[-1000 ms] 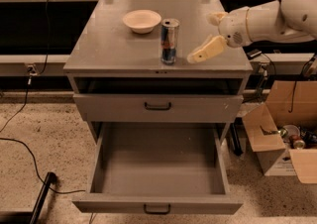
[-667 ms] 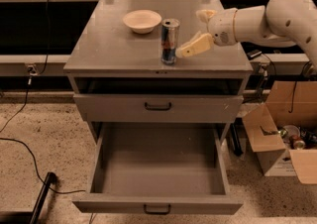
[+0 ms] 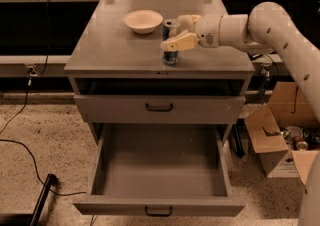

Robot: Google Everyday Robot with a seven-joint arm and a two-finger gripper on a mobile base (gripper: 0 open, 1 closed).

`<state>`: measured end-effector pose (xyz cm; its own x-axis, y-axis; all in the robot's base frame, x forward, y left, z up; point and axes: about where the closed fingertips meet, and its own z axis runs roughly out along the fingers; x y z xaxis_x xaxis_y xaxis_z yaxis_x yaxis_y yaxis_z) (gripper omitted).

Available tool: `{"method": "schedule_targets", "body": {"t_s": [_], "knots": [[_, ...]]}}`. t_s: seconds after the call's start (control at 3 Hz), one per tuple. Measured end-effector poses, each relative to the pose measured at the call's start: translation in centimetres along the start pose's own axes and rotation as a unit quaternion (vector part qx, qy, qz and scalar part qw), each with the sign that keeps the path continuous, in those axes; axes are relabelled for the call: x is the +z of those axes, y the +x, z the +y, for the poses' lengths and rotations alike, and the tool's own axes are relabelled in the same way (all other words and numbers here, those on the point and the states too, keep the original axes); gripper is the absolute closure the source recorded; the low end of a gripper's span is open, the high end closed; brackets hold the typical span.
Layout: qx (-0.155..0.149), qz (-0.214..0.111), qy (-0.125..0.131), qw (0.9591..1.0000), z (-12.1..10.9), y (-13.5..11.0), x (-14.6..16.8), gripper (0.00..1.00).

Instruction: Place redbull can into middle drawer

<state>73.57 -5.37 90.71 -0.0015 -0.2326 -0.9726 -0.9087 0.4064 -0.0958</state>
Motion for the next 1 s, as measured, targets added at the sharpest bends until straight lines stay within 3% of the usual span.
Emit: {"method": "schedule_targets", "body": {"t_s": [0.33, 0.67, 1.0], "knots": [[0.023, -0.016, -0.039, 0.9988, 1.7, -0.4, 1.0, 0.41], [0.024, -0.022, -0.076, 0.9966, 4.1, -1.0, -0.2, 0.65], [0.017, -0.037, -0.105, 0.9937, 6.0, -2.0, -3.6, 0.88]]}}
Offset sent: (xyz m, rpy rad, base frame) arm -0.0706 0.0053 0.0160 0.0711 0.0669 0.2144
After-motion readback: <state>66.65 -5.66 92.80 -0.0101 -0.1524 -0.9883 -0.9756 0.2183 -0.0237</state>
